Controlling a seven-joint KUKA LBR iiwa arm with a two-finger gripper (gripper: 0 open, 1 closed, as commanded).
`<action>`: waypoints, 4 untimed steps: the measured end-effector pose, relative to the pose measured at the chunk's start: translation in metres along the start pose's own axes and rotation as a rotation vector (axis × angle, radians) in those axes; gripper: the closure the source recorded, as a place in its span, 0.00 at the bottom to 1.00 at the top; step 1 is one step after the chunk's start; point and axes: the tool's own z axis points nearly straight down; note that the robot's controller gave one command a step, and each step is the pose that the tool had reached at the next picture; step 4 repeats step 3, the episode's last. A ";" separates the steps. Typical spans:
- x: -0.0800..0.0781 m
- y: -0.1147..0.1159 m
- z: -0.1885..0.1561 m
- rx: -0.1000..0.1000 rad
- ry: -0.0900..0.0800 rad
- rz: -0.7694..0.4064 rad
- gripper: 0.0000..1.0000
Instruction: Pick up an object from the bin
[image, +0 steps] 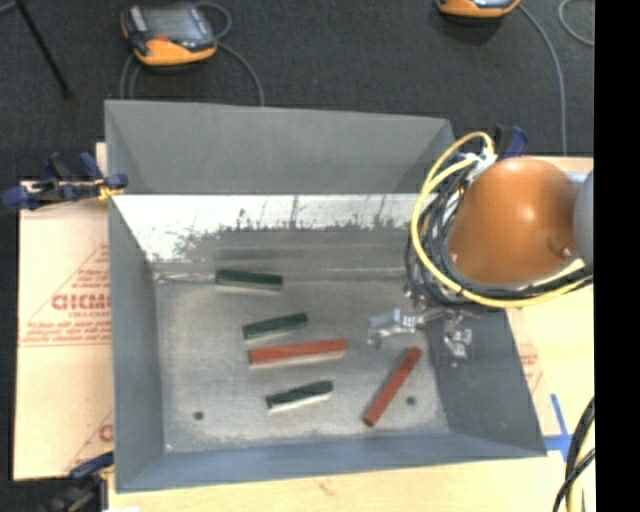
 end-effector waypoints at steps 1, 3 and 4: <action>0.014 -0.011 0.090 -0.010 -0.001 -0.254 1.00; -0.026 -0.040 -0.077 -0.004 -0.002 -0.275 1.00; -0.026 -0.040 -0.077 -0.004 -0.002 -0.275 1.00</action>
Offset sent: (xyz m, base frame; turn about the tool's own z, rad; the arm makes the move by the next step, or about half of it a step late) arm 0.0000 0.0000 0.0000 0.0000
